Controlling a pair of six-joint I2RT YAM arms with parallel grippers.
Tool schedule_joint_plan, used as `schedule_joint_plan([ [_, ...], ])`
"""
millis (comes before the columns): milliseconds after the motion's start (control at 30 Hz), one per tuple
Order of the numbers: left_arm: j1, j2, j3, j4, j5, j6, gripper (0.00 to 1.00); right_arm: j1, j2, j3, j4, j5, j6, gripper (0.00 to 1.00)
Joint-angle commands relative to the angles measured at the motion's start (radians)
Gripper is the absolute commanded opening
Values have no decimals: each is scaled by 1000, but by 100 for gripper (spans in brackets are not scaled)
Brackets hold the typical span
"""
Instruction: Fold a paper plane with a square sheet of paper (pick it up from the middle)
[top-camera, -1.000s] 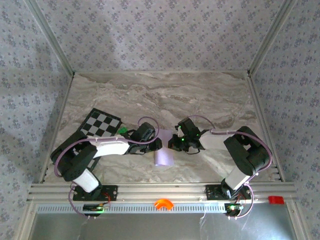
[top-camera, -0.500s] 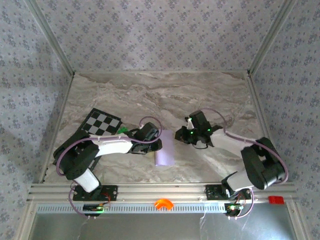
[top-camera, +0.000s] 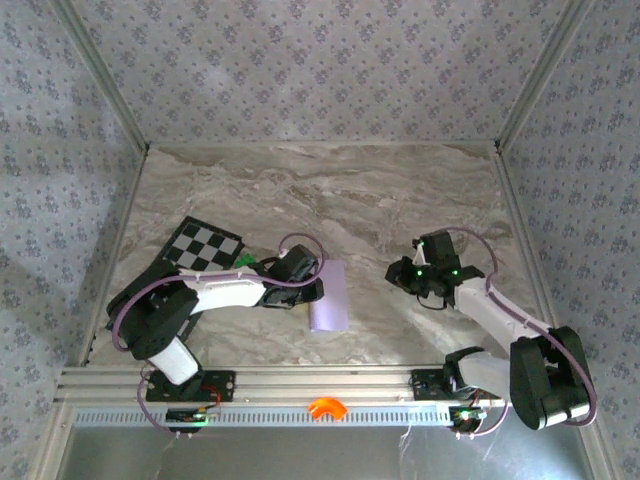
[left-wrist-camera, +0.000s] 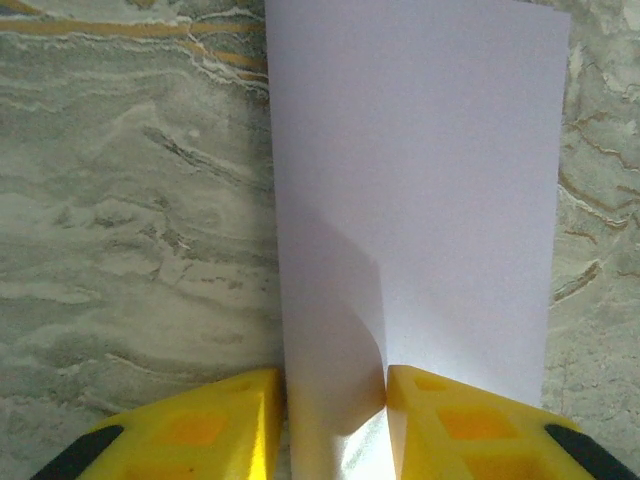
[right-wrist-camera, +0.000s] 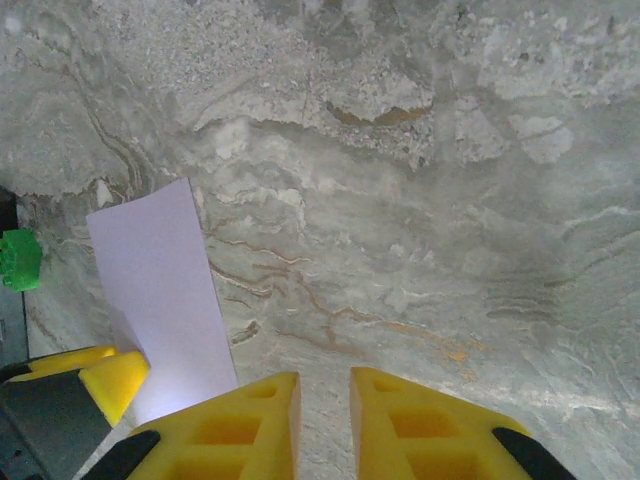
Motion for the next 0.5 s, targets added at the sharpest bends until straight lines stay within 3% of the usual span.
schedule_joint_plan([
  [0,4,26,10,-87,-69,6,34,-4,4,-18,-5,-15,-10,22],
  [467,3,49,29,-128,-84,18,36,-3,4,-29,21,-27,5,23],
])
